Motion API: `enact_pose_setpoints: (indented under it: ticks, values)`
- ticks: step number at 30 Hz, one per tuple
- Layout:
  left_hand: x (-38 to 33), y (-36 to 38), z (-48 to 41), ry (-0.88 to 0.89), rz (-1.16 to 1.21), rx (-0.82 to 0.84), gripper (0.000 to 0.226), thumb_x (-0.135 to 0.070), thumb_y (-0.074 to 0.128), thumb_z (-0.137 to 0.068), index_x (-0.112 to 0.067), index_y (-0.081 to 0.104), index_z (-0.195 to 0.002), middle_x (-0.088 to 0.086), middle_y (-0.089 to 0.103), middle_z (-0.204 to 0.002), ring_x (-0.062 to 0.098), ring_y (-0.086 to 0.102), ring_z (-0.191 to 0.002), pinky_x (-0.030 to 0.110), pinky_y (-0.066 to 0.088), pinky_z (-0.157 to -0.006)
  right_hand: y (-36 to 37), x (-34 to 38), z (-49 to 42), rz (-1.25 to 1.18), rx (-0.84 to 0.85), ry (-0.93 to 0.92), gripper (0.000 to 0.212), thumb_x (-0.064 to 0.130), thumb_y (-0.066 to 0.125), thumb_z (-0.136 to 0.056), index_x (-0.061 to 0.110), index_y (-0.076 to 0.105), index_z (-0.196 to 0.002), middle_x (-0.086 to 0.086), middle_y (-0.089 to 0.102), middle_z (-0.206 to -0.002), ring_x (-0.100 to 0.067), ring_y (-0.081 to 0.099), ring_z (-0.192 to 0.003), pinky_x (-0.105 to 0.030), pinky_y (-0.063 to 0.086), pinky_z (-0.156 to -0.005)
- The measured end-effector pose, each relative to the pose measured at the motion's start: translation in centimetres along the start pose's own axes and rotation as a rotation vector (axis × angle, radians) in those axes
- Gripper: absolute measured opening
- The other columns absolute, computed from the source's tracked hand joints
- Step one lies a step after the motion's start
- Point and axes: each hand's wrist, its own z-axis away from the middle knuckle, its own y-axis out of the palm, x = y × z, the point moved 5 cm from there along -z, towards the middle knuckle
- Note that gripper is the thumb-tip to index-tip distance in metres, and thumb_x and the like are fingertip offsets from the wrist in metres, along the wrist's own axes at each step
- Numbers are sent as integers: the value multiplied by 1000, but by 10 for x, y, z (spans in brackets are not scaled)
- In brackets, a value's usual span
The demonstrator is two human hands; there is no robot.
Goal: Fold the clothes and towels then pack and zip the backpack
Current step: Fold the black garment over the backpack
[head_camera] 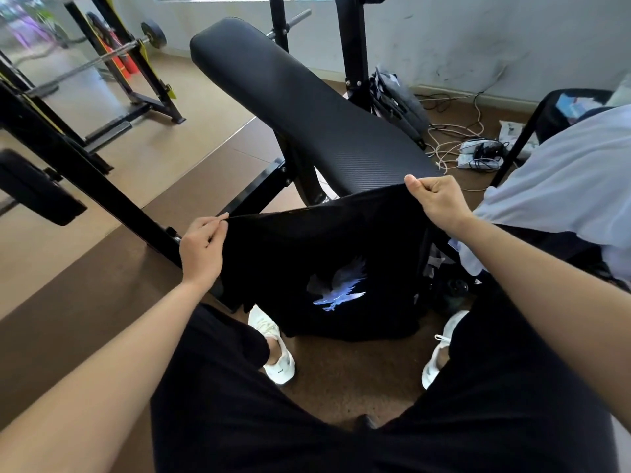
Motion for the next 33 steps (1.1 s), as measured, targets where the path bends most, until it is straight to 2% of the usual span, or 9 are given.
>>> enact_pose_setpoints:
  ticks: [3,6,9,12,16,19,21,28,33]
  values:
    - [-1,6,3,-264,143,-32,40,-25,49,-108,-17,55,-70,-6,45,-66,10,40,-63,31,37,-70,7,2,4,68,-29,-29,59,39,54,-104,19,24,-58,6,23,-53,-8,22,-47,-26,20,-49]
    - [0,15,2,-310,97,112,42,-32,41,-110,-11,46,-74,-2,43,-70,14,38,-65,36,36,-70,16,7,3,145,50,-44,57,41,51,-105,17,26,-59,2,27,-56,-11,24,-52,-36,23,-56]
    - [-3,8,0,-122,-164,296,43,-51,46,-106,-15,52,-83,-4,55,-72,16,50,-67,39,40,-69,19,10,1,358,303,-71,57,54,70,-89,12,47,-58,0,44,-55,-14,42,-56,-38,35,-59]
    - [-4,-3,0,215,-522,492,43,-68,72,-80,-29,57,-90,-14,63,-79,9,59,-71,34,47,-66,14,12,0,682,502,-150,43,55,86,-69,17,67,-73,2,61,-66,-17,56,-71,-37,46,-66]
    - [8,-7,3,503,-653,574,48,-62,73,-79,-18,60,-91,-7,66,-80,23,68,-69,33,44,-59,5,12,-7,680,378,-251,22,36,82,-82,16,72,-80,-1,67,-73,-30,64,-81,-37,48,-71]
    - [21,-9,-3,330,-714,473,11,-24,72,-93,-17,67,-100,6,72,-89,38,69,-82,41,46,-68,3,0,-9,561,233,-182,19,29,74,-89,12,73,-82,-8,67,-73,-33,63,-80,-40,50,-75]
    - [36,-10,-5,122,-751,406,19,-16,64,-95,-22,71,-112,11,74,-95,41,67,-90,46,51,-75,4,-6,-8,524,153,-113,26,30,70,-93,6,72,-83,-12,68,-74,-32,60,-78,-41,47,-72]
    - [59,-1,-9,-413,-427,142,33,-12,52,-99,-22,73,-123,17,70,-121,43,62,-113,49,54,-97,15,-17,-2,444,-64,174,52,39,60,-98,16,41,-55,-10,54,-72,-30,48,-76,-34,33,-69]
    - [50,4,-15,-565,-313,97,30,-12,56,-101,-16,73,-125,16,69,-126,40,65,-112,42,54,-97,11,-21,-8,397,-111,339,46,47,59,-97,6,68,-78,-21,63,-90,-38,59,-90,-37,41,-76]
